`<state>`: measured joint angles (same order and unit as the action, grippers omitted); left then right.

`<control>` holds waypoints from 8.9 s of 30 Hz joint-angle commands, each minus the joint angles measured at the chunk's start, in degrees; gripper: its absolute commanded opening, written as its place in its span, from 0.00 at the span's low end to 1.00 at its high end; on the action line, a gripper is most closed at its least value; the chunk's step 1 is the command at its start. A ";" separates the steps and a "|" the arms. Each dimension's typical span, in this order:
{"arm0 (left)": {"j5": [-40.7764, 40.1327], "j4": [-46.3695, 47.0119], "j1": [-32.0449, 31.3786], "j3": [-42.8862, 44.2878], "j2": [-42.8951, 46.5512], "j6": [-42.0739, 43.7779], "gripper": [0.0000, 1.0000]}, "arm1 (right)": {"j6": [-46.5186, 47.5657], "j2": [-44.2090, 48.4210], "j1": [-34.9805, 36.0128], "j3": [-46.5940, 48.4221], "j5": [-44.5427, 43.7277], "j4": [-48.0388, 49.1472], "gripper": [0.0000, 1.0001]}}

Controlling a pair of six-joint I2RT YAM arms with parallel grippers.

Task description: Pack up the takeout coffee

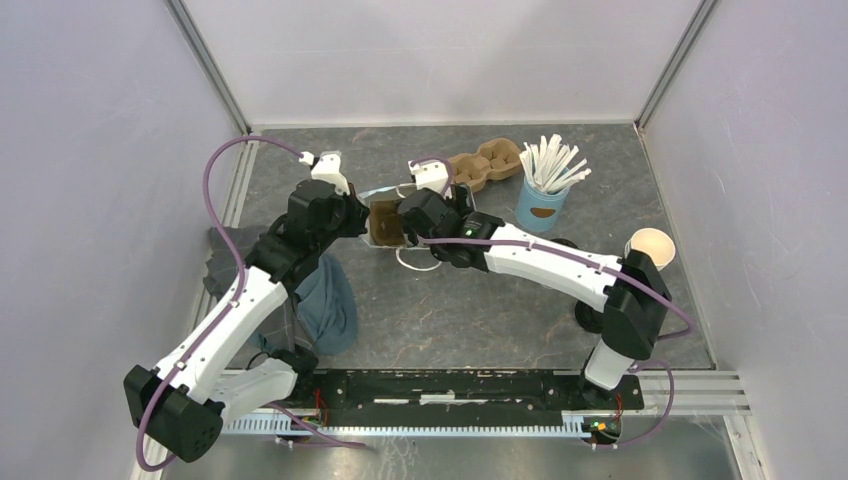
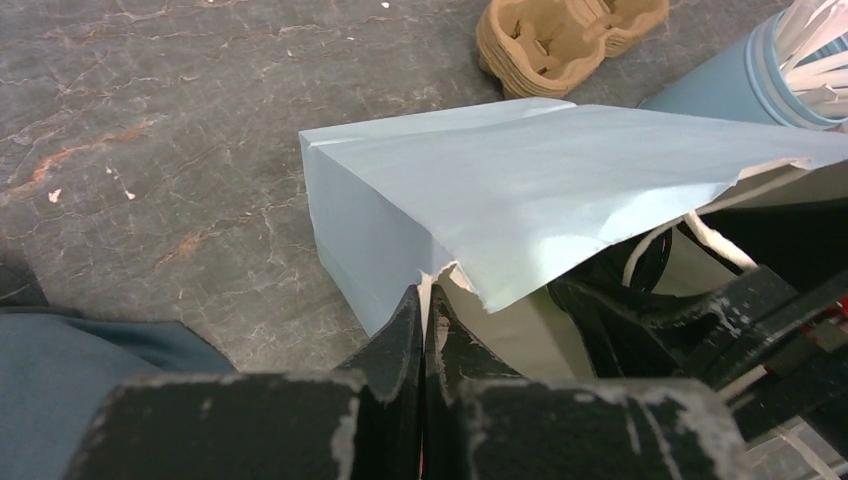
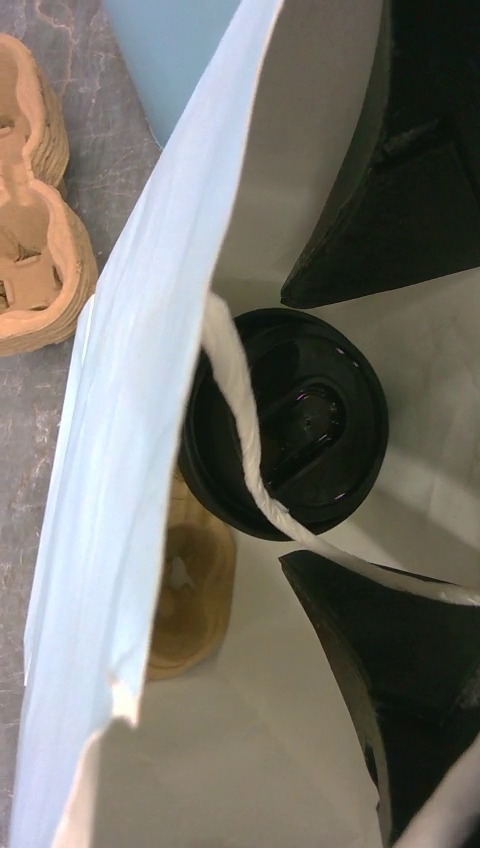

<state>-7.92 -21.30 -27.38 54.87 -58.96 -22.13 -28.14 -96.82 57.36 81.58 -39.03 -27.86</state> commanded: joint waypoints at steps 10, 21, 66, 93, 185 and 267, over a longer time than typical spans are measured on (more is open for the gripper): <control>0.50 1.96 -0.31 -1.17 1.74 -0.23 0.02 | 3.45 -3.55 -2.08 -0.96 0.45 4.75 0.88; -0.76 1.53 -0.31 -0.91 1.15 0.15 0.02 | 7.60 -1.75 -2.09 1.11 1.51 5.55 0.60; -6.25 -11.66 -0.31 9.90 -6.91 -1.60 0.02 | 21.11 33.68 -1.28 -4.21 26.23 3.30 0.31; -2.88 -7.68 -0.31 7.82 -4.36 1.18 0.02 | 49.33 14.90 9.29 15.10 20.25 -5.09 0.29; -8.05 -39.95 -0.05 36.01 -5.07 -3.53 0.87 | 24.42 6.12 14.45 3.18 15.01 -44.09 0.16; 39.28 -17.03 5.24 -0.09 -8.39 -11.62 0.63 | 25.11 -3.92 12.86 8.43 13.10 -44.05 0.82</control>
<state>21.61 -46.96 -18.35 57.78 -66.15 -28.16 -1.72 -104.14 70.37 90.37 -24.56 -71.26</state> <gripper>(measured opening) 0.650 0.827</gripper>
